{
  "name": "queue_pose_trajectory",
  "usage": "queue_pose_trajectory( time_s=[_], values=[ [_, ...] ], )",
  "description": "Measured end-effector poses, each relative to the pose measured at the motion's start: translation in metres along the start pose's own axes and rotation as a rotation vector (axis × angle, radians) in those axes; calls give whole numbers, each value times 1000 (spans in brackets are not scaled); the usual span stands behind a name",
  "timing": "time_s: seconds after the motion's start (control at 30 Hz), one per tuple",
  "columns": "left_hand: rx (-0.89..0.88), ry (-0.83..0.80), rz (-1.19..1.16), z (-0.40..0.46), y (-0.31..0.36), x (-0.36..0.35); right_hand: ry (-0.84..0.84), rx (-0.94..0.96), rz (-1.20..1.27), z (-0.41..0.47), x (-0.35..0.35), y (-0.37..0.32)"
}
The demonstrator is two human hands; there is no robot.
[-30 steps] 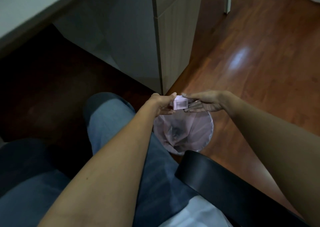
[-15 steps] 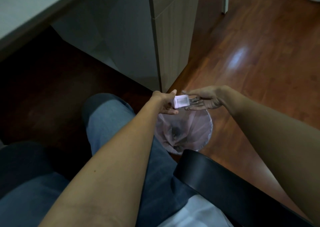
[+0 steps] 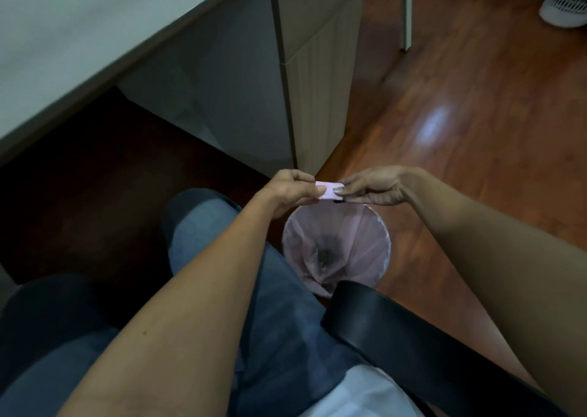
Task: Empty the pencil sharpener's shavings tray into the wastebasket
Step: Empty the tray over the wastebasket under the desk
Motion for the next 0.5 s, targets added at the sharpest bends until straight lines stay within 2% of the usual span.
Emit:
queue_pose_trajectory(
  time_s=[0.17, 0.33, 0.5],
  values=[
    [-108, 25, 193, -8, 20, 3, 28, 187, 73, -25, -4, -24],
    [-279, 69, 242, -24, 55, -2, 105, 343, 89, -46, -4, -49],
    [-388, 69, 296, -49, 102, -5, 122, 547, 215, -77, -17, -93]
  ],
)
Point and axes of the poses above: each hand's wrist, its own z-axis towards the middle knuckle, its own x-axis out of the back of the hand, y = z × x, the point moved 6 cm from there along z, towards the middle knuckle, and after that the axes turned 14 degrees about -y, right-handed, at the moved point
